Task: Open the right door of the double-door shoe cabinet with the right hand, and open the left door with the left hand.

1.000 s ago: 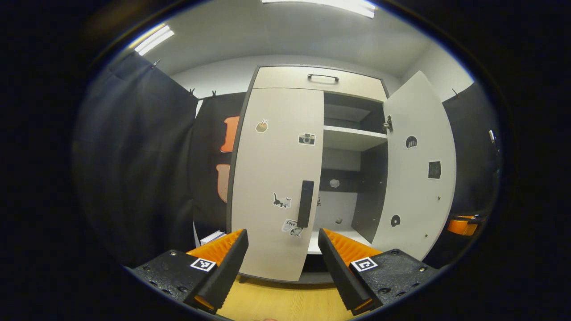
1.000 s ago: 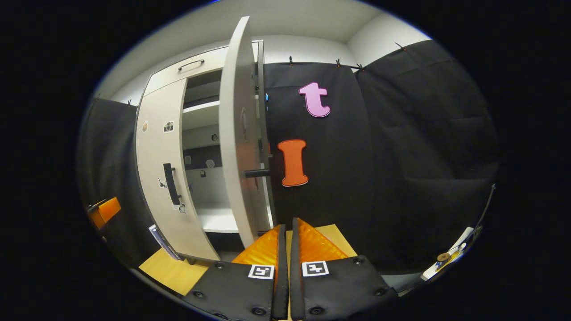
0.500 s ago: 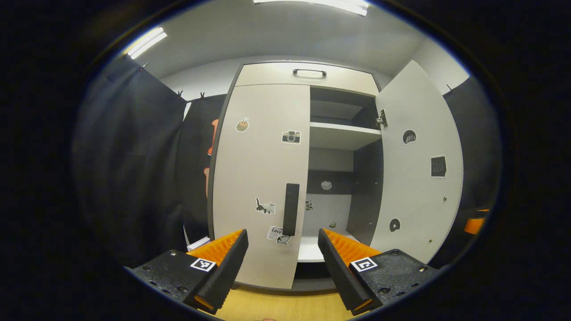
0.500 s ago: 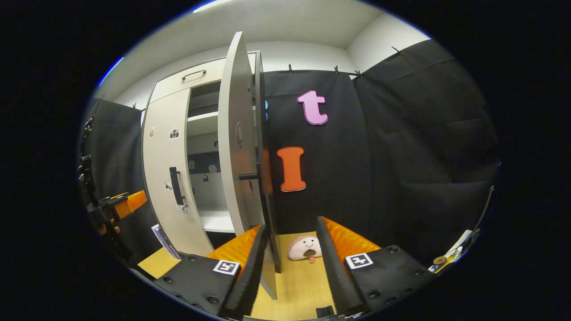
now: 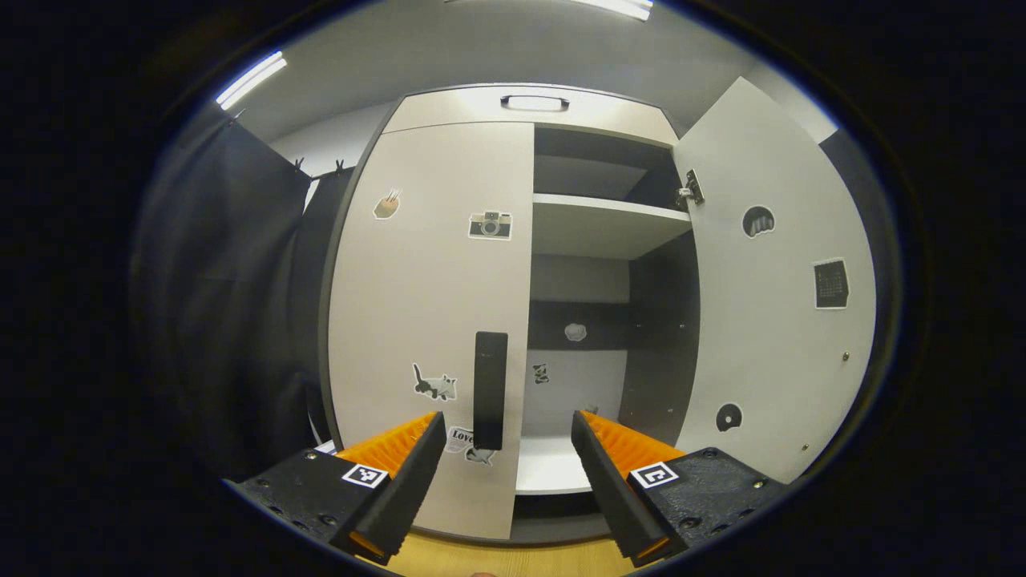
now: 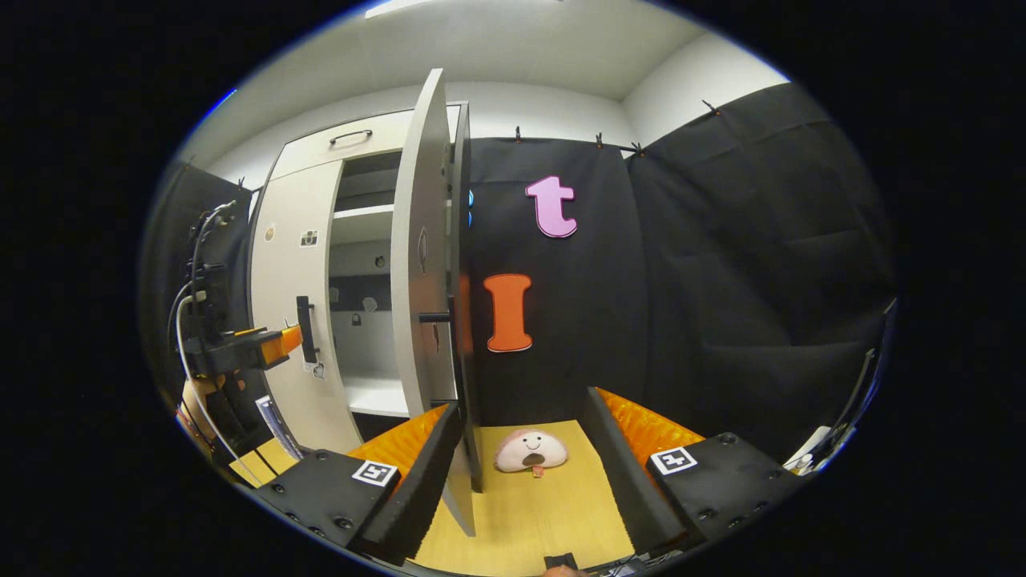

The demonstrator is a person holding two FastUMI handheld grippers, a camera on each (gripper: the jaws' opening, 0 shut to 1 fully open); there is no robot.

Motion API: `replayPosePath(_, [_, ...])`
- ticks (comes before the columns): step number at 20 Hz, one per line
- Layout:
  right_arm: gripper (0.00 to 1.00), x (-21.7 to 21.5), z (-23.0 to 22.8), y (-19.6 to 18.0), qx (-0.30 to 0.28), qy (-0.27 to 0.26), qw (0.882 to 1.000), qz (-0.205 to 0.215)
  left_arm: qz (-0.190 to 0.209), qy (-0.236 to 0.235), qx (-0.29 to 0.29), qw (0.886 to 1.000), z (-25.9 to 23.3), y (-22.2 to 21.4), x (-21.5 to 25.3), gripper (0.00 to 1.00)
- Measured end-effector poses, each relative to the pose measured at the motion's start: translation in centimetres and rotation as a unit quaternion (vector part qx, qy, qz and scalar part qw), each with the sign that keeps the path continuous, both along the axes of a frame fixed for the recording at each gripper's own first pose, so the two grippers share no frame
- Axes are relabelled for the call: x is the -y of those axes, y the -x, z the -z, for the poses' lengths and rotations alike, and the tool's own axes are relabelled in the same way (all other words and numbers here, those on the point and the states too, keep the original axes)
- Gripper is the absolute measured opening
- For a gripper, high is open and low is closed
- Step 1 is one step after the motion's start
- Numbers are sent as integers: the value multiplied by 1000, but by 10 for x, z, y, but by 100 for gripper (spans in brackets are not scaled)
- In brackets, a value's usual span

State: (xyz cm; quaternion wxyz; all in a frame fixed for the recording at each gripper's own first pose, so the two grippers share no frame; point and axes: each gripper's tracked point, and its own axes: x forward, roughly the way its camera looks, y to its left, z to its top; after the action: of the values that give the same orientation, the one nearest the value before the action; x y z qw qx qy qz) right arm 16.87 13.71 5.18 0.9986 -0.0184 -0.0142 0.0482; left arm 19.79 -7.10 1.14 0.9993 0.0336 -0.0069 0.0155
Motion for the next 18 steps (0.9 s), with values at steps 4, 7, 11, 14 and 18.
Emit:
replayPosePath(4, [89, 6, -4, 0, 12, 12, 1000, 7, -11, 0, 0, 1000, 6, -38, -12, 95])
replayPosePath(7, [99, 12, -4, 1, 12, 16, 1000, 15, -13, 10, -7, 1000, 12, -62, -21, 95])
replayPosePath(11, [99, 14, -1, 0, 4, 18, 1000, 20, -30, -9, -19, 999, 20, -83, -35, 93])
replayPosePath(14, [99, 16, 1, 4, 1, 16, 1000, 24, -20, -4, -25, 999, 28, -91, -31, 72])
replayPosePath(18, [100, 13, 3, 6, -1, 15, 1000, 20, -11, 2, -39, 999, 38, -100, -29, 59])
